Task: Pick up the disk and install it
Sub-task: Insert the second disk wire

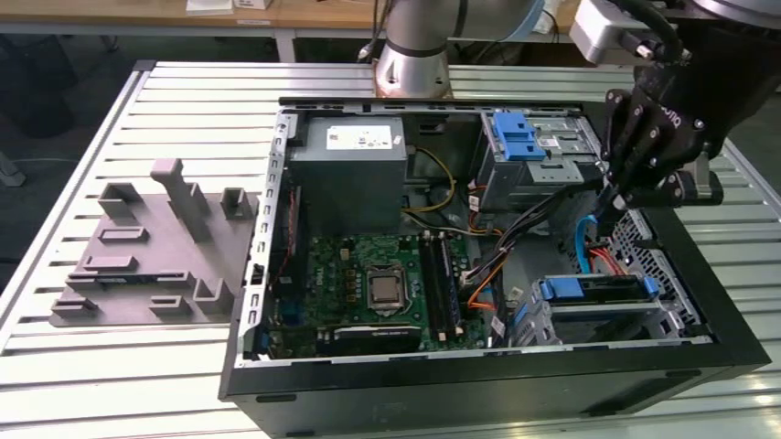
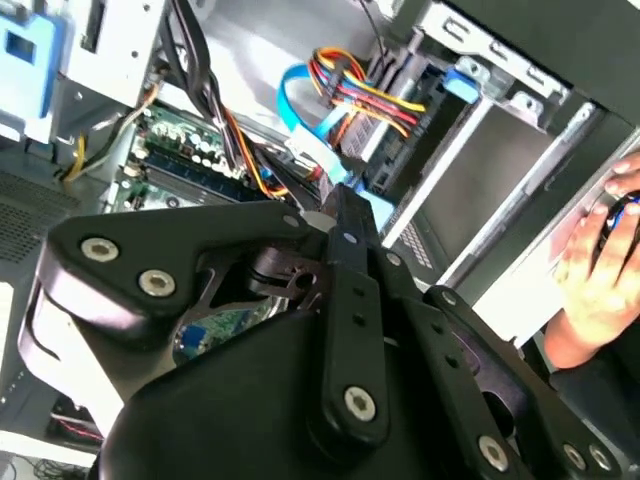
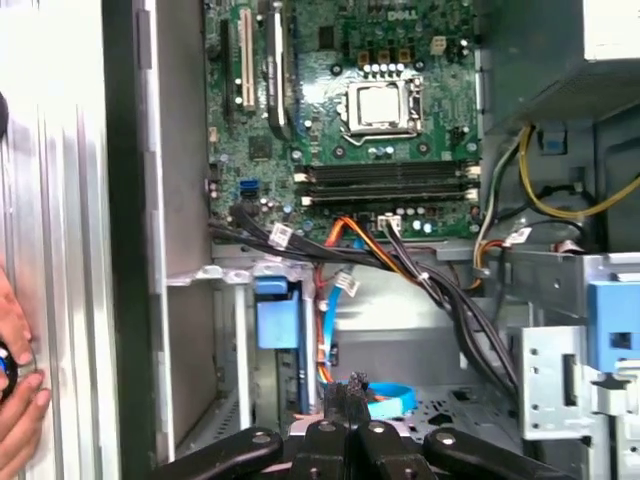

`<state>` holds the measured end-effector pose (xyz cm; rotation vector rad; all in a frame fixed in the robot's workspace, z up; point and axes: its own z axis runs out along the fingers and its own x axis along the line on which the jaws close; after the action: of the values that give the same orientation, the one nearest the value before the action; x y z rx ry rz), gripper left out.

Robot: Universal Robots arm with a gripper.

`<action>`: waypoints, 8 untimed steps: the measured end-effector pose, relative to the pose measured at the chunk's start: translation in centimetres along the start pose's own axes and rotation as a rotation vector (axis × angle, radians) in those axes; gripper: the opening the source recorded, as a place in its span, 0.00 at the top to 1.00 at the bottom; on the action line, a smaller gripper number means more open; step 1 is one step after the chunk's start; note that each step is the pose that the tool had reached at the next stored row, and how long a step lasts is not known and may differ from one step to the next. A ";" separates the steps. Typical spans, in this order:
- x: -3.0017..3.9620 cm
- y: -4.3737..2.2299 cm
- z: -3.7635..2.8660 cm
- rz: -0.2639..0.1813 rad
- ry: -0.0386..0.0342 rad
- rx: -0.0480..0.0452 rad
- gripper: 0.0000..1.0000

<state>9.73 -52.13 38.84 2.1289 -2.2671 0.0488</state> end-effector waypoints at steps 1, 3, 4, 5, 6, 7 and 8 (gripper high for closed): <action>-0.30 -0.09 0.01 0.000 0.0040 0.0003 0.89; -0.60 -0.11 0.10 0.000 0.0237 0.0015 0.89; -0.68 -0.10 0.15 0.000 0.0354 0.0022 0.82; -0.78 -0.10 0.22 0.000 0.0454 0.0029 0.82; -0.86 -0.10 0.30 0.000 0.0548 0.0034 0.82; -0.96 -0.09 0.40 0.000 0.0624 0.0039 0.81; -1.04 -0.08 0.53 0.000 0.0670 0.0042 0.81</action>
<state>9.88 -51.12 38.26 2.0959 -2.2321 0.1231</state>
